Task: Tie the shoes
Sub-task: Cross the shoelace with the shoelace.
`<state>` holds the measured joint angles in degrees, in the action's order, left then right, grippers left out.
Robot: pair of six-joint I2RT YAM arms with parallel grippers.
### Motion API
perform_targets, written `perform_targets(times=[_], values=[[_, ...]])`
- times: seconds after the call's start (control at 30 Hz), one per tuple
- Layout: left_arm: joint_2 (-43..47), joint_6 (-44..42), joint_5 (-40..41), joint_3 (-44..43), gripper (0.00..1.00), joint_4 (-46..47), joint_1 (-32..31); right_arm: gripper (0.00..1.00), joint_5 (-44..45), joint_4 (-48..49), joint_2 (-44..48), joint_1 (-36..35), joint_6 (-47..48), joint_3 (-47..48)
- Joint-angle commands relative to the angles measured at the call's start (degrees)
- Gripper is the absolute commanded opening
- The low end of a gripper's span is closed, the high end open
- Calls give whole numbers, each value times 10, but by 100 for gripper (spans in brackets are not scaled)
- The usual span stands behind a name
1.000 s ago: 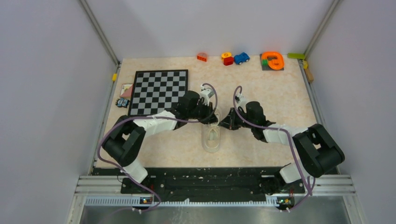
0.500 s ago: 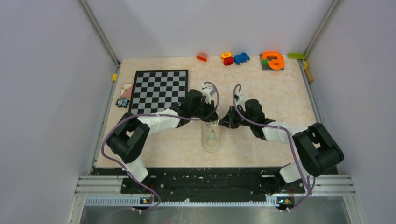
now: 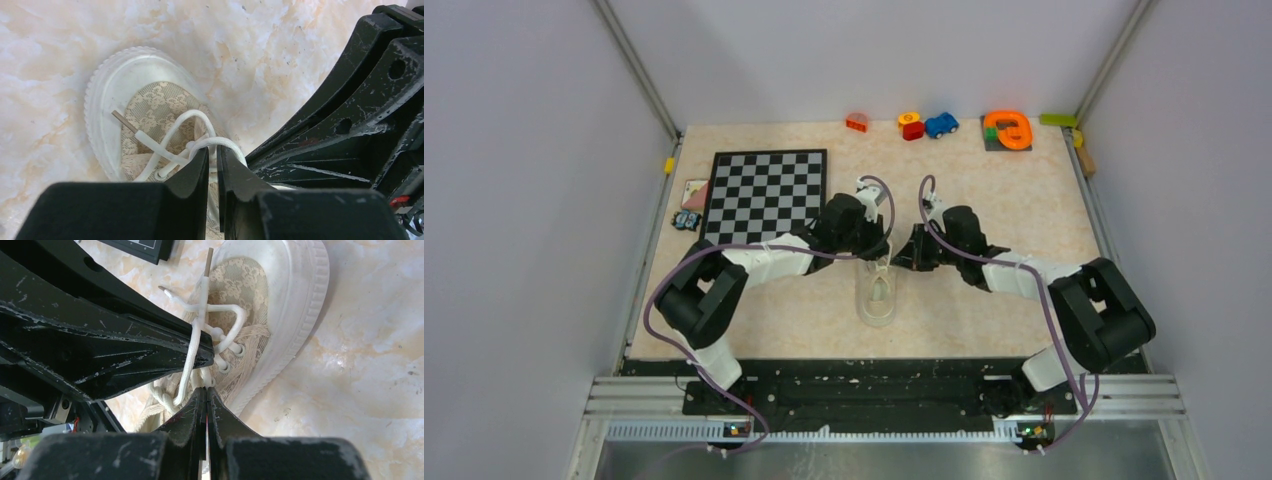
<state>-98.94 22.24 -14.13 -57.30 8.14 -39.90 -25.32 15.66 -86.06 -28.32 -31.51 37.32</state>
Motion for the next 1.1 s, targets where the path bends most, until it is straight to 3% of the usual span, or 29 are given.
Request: perform_targets(times=[0.0, 0.47, 0.83, 1.07], values=[[22, -19, 20, -15, 15, 12, -1, 0, 8, -21, 1, 2, 12, 26], [43, -50, 11, -18, 14, 6, -3, 0, 5, -23, 5, 1, 16, 21], [-5, -70, -11, -69, 17, -33, -6, 0, 4, -21, 4, 2, 15, 21], [8, -64, -7, -56, 7, -30, -5, 0, 4, -19, 2, 2, 13, 20]])
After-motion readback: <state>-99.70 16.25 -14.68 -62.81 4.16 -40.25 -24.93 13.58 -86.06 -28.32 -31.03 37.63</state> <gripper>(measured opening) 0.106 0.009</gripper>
